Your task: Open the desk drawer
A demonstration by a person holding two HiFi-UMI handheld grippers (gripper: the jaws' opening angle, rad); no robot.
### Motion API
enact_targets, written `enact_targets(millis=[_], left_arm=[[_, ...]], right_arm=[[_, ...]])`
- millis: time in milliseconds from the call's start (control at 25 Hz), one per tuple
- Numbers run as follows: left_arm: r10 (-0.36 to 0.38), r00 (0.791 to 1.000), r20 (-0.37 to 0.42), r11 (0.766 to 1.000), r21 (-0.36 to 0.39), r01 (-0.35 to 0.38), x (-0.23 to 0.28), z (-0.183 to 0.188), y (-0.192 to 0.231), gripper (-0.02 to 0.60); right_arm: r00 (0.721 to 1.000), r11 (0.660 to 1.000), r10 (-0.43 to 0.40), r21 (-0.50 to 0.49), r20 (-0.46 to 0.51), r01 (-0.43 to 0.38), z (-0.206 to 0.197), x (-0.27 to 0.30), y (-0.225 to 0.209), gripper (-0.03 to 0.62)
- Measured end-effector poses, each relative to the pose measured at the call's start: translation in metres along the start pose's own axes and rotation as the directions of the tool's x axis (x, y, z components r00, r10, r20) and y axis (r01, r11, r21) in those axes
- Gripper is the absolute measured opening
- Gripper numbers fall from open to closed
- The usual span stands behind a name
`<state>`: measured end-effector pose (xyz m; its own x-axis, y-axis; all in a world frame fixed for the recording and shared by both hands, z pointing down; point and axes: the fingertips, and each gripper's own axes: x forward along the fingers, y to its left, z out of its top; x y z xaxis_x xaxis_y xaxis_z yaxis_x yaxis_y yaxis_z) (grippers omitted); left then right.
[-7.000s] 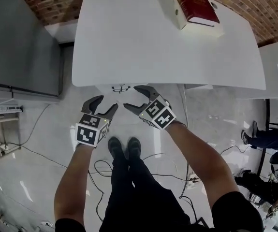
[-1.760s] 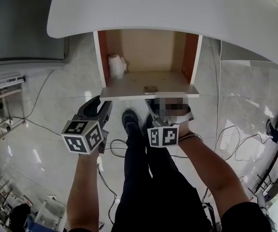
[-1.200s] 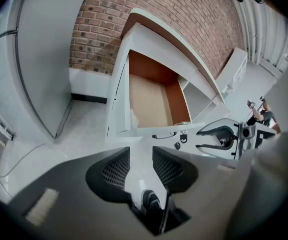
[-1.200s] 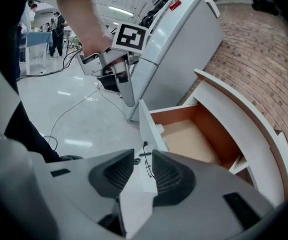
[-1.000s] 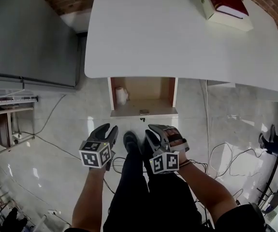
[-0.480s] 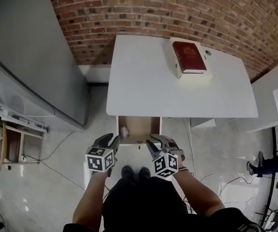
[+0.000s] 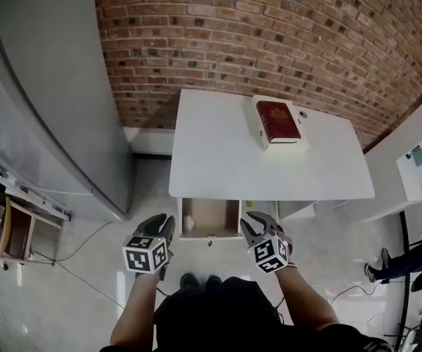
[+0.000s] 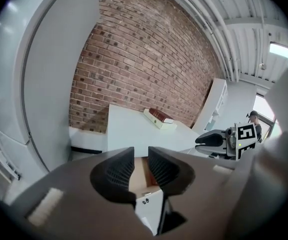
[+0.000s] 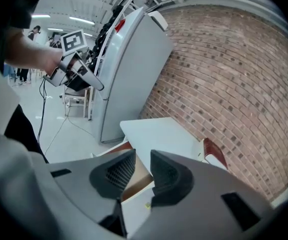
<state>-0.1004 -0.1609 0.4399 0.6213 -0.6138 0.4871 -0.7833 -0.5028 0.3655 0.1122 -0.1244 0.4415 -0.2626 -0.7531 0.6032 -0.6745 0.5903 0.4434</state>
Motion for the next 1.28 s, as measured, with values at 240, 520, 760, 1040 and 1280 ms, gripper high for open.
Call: enact_targets(millis=[240,520,760,1040,1280], left_arm=[[-0.001,1.000,-0.006,1.000,0.031,0.001,-0.023,0.003,0.012,0.091],[0.026,1.000,-0.005,0.999,0.042,-0.026,-0.038,0.018,0.014,0.087],[0.052,0.999,0.008,0.997,0.056,-0.053,-0.021,0.043,0.001,0.083],[0.074,0.996,0.052,0.994,0.078,-0.078,0.004,0.081,-0.041,0.077],[0.120,0.989,0.090,0.990,0.068,-0.127,0.030,0.103,-0.082,0.072]], right_arm=[[0.998,0.993,-0.050,0.108,0.035,0.046,0.026,-0.016,-0.006,0.100],[0.995,0.990,-0.067,0.127,0.078,0.057,0.039,-0.032,-0.018,0.100],[0.992,0.986,-0.071,0.157,0.105,0.054,0.030,-0.041,-0.049,0.097],[0.991,0.987,-0.050,0.161,0.123,0.030,0.002,-0.046,-0.096,0.077],[0.973,0.987,0.015,0.153,0.230,-0.051,-0.002,-0.043,-0.139,0.056]])
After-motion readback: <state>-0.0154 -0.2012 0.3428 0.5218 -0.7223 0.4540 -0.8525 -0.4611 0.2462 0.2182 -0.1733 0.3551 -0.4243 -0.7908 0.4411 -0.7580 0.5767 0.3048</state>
